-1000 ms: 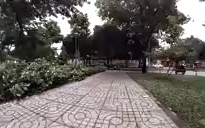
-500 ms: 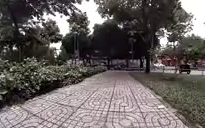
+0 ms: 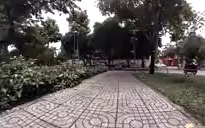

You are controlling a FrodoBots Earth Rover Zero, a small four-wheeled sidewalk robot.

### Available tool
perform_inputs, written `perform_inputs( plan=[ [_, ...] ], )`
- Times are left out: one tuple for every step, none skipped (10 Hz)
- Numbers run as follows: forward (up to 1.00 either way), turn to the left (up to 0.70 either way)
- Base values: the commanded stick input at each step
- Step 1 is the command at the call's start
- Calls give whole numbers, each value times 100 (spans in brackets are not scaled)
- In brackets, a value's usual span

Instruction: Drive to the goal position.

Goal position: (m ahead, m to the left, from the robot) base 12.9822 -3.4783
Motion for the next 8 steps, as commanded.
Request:
perform_inputs(
  plan=[
    [100,-15],
    [100,-26],
    [100,-1],
    [100,0],
    [100,0],
    [100,0],
    [100,0],
    [100,0]
  ],
)
